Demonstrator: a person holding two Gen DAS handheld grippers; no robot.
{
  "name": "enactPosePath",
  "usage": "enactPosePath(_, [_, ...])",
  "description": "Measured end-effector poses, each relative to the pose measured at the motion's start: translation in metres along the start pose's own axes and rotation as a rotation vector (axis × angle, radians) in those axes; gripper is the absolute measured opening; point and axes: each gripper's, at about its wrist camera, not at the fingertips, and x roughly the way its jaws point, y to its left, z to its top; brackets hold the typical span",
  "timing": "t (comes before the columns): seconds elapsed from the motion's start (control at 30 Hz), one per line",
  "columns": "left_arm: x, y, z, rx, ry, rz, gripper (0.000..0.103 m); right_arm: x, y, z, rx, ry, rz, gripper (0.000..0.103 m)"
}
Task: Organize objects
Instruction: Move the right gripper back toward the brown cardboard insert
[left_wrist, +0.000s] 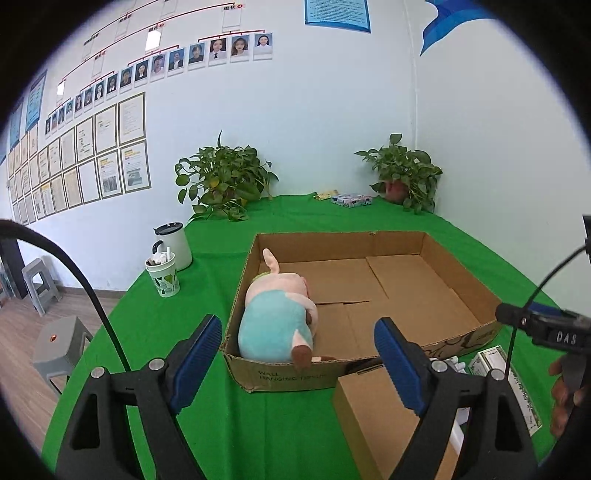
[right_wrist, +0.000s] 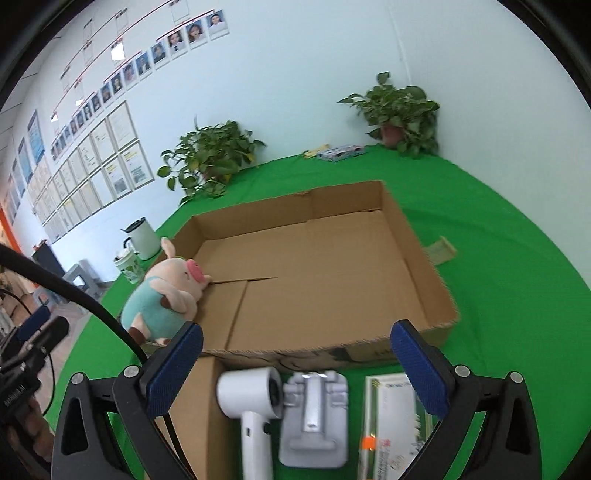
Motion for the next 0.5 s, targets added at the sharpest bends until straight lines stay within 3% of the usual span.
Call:
enactPosePath(0.13, [-0.004, -0.011, -0.009, 0.01, 0.014, 0.001, 0.085, -0.025, -0.02, -0.023, -0.008, 0.01, -0.02, 0.102])
enactPosePath(0.27, [-0.003, -0.022, -0.016, 0.011, 0.032, -0.011, 0.085, -0.017, -0.015, -0.038, -0.029, 0.052, -0.05, 0.102])
enactPosePath(0.5, [-0.004, -0.031, -0.025, -0.01, 0.037, -0.044, 0.085, -0.025, -0.012, -0.048, -0.085, 0.031, -0.091, 0.101])
